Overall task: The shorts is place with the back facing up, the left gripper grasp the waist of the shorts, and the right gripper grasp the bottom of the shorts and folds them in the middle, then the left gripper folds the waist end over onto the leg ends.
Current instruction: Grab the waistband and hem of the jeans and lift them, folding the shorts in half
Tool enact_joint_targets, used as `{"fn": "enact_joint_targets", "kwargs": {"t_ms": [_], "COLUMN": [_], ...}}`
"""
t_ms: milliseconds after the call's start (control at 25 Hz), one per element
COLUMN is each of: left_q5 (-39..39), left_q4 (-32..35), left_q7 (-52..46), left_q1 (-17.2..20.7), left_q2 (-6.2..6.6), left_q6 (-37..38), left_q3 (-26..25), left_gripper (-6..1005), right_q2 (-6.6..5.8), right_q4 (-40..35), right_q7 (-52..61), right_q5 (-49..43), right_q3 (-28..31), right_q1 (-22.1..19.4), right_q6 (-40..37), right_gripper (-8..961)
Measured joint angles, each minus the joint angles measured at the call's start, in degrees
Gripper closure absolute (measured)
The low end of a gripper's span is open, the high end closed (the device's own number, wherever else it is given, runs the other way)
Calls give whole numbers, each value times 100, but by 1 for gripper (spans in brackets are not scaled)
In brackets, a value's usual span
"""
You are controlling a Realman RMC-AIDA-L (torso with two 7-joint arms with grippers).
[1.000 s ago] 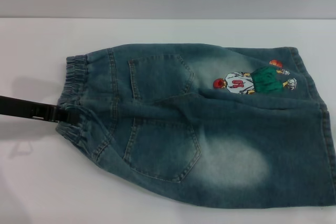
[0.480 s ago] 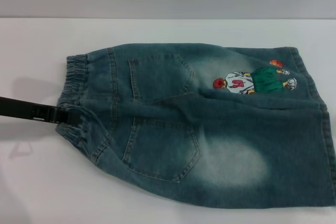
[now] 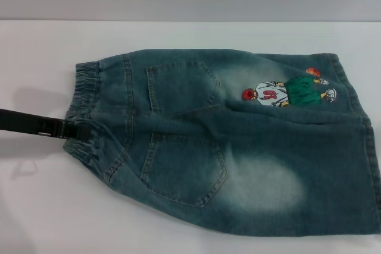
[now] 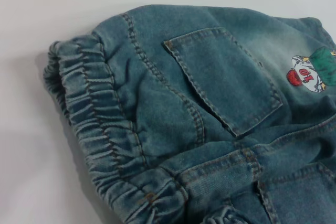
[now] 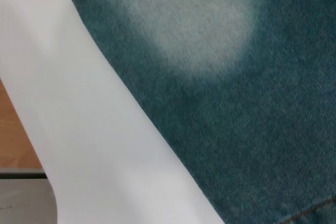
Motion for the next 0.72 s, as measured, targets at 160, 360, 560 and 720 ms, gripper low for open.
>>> {"fn": "enact_joint_targets", "kwargs": {"t_ms": [160, 360, 560, 720], "left_q5": [-1, 0, 0, -1], "left_q4": [-18, -18, -18, -17], "left_q7": [0, 0, 0, 0], "left_q1": [-10, -15, -28, -32], "left_q2": [6, 15, 15, 15], "left_q6": [-12, -35, -35, -35], "left_q3": [4, -3, -6, -7], "left_gripper": [926, 925, 924, 924], "right_q2": [0, 20, 40, 44], "right_q4": [17, 48, 65, 67], "right_q7": [5, 12, 22, 29], "right_q5": [-71, -136, -185, -247], "right_q3": [-5, -48, -82, -84], "right_q1": [0, 0, -7, -15], "right_q6": [-49, -71, -80, -120], "right_gripper": [185, 184, 185, 185]}}
